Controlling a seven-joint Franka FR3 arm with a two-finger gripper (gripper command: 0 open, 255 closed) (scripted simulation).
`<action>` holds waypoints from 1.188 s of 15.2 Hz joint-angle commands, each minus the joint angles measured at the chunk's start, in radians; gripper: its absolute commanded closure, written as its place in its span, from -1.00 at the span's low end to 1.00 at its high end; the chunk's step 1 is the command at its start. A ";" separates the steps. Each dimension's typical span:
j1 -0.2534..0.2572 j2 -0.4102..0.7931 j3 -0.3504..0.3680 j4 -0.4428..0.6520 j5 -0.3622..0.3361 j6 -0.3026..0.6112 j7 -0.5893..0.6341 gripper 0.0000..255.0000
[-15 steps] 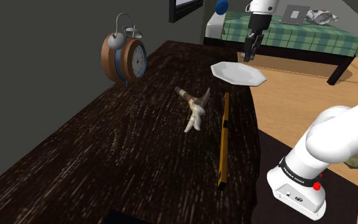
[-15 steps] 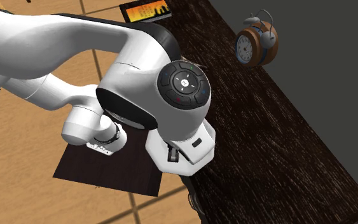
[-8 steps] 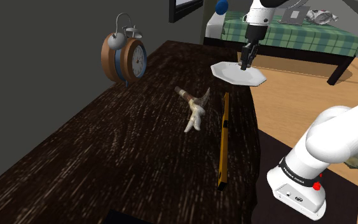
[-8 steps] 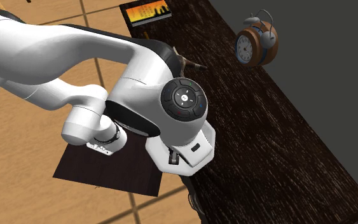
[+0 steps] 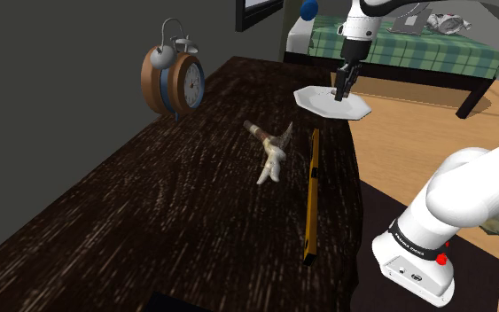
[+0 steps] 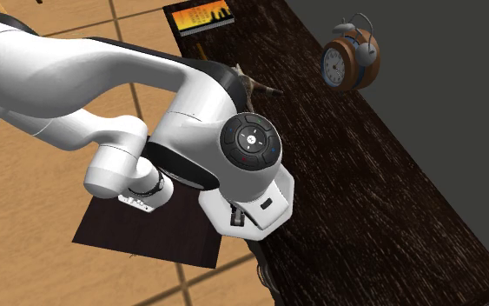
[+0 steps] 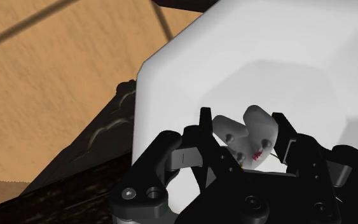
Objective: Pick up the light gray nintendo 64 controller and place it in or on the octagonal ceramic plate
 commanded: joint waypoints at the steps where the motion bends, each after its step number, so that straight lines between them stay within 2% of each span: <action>1: 0.000 0.000 0.000 0.000 0.000 0.000 0.000 1.00; 2: 0.000 0.000 0.000 0.000 0.000 0.000 0.000 -1.00; 7: 0.000 0.000 0.000 0.000 0.000 0.000 0.000 -1.00; 11: 0.003 0.027 0.000 0.149 0.005 -0.122 -0.004 -1.00; 18: 0.003 0.027 0.000 0.149 0.005 -0.122 -0.004 -1.00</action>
